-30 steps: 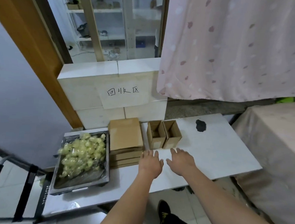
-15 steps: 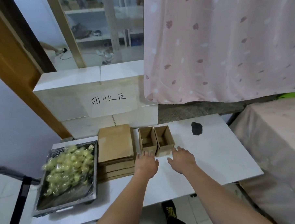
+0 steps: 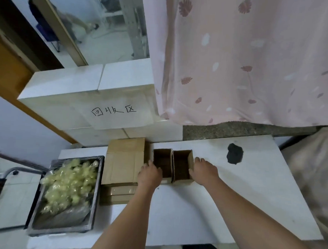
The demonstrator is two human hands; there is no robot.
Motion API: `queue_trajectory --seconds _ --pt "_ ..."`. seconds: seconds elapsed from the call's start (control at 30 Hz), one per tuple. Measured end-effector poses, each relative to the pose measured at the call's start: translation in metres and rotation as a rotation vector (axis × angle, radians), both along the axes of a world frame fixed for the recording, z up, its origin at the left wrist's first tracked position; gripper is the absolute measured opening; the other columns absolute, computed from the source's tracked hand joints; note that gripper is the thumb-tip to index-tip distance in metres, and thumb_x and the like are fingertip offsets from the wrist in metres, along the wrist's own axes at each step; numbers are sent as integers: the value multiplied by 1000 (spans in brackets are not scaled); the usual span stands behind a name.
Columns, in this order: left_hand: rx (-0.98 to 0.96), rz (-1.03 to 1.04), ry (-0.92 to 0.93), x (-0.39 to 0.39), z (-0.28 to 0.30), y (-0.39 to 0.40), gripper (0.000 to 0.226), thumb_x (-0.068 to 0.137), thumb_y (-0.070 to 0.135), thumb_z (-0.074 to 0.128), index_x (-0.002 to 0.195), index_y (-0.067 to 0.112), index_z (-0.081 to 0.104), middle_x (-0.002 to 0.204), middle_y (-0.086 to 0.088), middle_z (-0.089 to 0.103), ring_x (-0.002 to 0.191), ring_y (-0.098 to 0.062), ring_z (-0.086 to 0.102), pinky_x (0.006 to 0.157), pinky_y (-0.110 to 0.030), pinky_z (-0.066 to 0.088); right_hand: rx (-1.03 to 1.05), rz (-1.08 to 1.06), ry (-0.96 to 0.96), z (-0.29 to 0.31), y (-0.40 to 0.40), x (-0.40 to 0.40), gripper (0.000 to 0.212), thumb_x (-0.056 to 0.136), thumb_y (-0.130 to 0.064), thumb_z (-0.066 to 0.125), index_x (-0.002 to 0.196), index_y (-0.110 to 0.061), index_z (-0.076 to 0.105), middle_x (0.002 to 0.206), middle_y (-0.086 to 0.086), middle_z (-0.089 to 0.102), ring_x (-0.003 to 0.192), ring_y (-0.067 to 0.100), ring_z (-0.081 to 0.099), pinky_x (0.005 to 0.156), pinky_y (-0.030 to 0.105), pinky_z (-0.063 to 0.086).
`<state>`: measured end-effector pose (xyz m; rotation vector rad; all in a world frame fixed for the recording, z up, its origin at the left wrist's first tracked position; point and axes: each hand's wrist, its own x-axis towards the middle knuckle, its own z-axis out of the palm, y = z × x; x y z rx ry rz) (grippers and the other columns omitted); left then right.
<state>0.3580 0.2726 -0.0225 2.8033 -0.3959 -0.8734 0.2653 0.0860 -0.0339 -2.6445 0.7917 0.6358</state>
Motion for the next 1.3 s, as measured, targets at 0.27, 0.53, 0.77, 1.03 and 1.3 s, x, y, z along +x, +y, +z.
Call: queue_trajectory --seconds 0.27,0.53,0.77,1.03,1.3 --pt "-19 177 45 2 -21 -18 62 99 6 39 155 0 14 140 -23 49 122 -34 55 99 -44 50 126 -88 -26 -33 -11 25 25 98 -27 50 113 -8 55 108 11 64 99 31 63 68 31 41" --pt "-14 189 19 -8 -29 -26 45 95 -5 44 138 1 34 114 -16 64 87 -22 57 70 -30 45 197 -280 -118 -38 -5 21 15 96 -12 55 83 -13 48 78 2 49 72 21 50 61 29 41" --pt "-80 162 35 -57 -27 -27 37 96 -2 42 132 2 38 111 -17 63 97 -30 64 77 -36 53 181 -307 -121 -35 -12 -25 17 95 -9 56 81 -14 47 82 3 50 73 20 51 62 28 41" --pt "-79 170 88 -156 -29 -22 38 97 2 43 134 6 36 116 -16 61 87 -23 55 71 -29 44 154 -343 -83 -25 -15 -124 28 93 -5 52 71 -18 38 77 0 46 66 16 47 60 28 41" --pt "-173 202 141 -241 -36 -27 44 96 0 41 139 5 34 120 -17 60 104 -31 63 81 -34 52 183 -400 -97 -20 -12 -218 22 91 2 46 73 -10 46 83 6 54 67 16 49 58 27 40"
